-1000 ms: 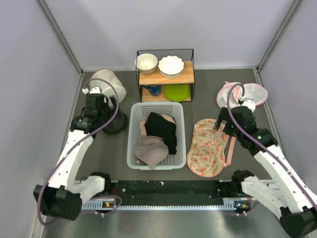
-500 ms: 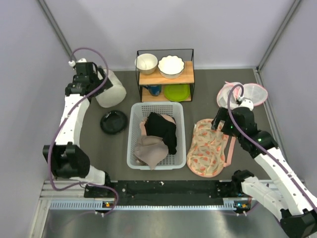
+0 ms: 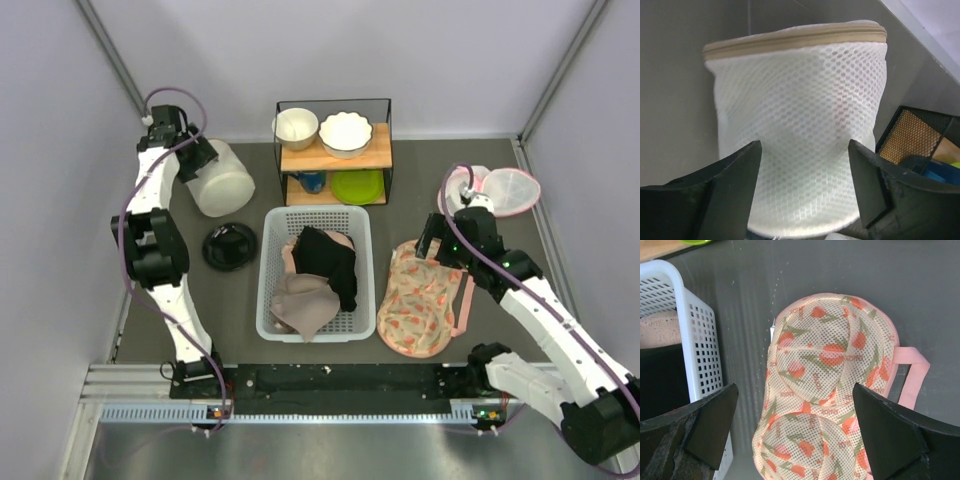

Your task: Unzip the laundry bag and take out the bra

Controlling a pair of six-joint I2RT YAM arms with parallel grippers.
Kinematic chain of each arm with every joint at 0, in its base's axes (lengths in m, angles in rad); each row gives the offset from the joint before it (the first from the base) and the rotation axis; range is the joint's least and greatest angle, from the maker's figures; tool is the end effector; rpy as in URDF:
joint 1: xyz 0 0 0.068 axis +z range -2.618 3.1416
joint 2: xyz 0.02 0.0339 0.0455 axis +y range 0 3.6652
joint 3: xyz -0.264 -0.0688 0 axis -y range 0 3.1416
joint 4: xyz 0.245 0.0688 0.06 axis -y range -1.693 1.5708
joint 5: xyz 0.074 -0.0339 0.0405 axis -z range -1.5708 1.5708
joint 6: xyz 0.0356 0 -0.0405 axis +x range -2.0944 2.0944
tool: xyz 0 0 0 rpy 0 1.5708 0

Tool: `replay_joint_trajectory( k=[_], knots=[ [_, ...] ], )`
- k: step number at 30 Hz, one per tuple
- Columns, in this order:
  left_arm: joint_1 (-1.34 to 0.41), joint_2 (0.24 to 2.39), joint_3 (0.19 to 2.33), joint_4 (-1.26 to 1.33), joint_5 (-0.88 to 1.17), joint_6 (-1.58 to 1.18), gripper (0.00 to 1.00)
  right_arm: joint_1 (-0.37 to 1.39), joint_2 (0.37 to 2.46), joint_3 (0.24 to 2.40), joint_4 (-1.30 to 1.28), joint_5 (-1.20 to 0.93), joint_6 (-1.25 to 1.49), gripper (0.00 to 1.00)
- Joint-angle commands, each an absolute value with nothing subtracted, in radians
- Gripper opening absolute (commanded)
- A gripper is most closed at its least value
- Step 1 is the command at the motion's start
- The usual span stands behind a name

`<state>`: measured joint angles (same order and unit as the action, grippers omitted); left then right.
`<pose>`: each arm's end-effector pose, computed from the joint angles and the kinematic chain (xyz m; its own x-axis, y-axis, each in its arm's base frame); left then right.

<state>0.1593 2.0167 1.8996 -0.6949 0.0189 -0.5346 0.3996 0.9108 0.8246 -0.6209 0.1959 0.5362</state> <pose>0.4539 0.0722 0.3031 -0.5422 -0.6031 -0.5851 -0.4905 0.7926 -0.3624 0.1779 0.0676 0.2900 -0.6398 0.2738 -0.7182 0.0949 0.9554 0.2797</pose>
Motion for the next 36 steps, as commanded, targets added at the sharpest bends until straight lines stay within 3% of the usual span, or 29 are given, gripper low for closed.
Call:
replay_joint_trajectory(
  k=[1,2,3,4,12,22,29,36],
  knots=[
    [0.163,2.11,2.014,-0.682,0.115,-0.549,0.49,0.41,0.951,0.847,-0.557,0.147,0.552,0.99],
    [0.161,2.114,2.04,-0.695,0.123,-0.549,0.35,0.41,0.956,0.848,-0.551,0.14,0.555,0.99],
    [0.161,2.105,2.043,-0.707,0.153,-0.535,0.08,0.41,0.96,0.85,-0.551,0.129,0.555,0.99],
    [0.158,2.065,2.04,-0.707,0.155,-0.532,0.0,0.41,0.96,0.85,-0.549,0.124,0.56,0.99],
    [0.143,1.74,1.772,-0.535,0.155,-0.318,0.0,0.41,0.942,0.825,-0.538,0.123,0.563,0.99],
    [0.143,1.375,1.51,-0.505,0.589,-0.1,0.0,0.41,0.902,0.845,-0.445,-0.069,0.493,0.99],
    [0.143,1.275,1.396,-0.469,0.923,-0.018,0.0,0.434,0.91,0.906,-0.229,-0.325,0.41,0.98],
    [0.137,1.25,1.381,-0.454,1.173,-0.029,0.0,0.581,1.064,1.051,-0.138,-0.308,0.299,0.98]
  ],
)
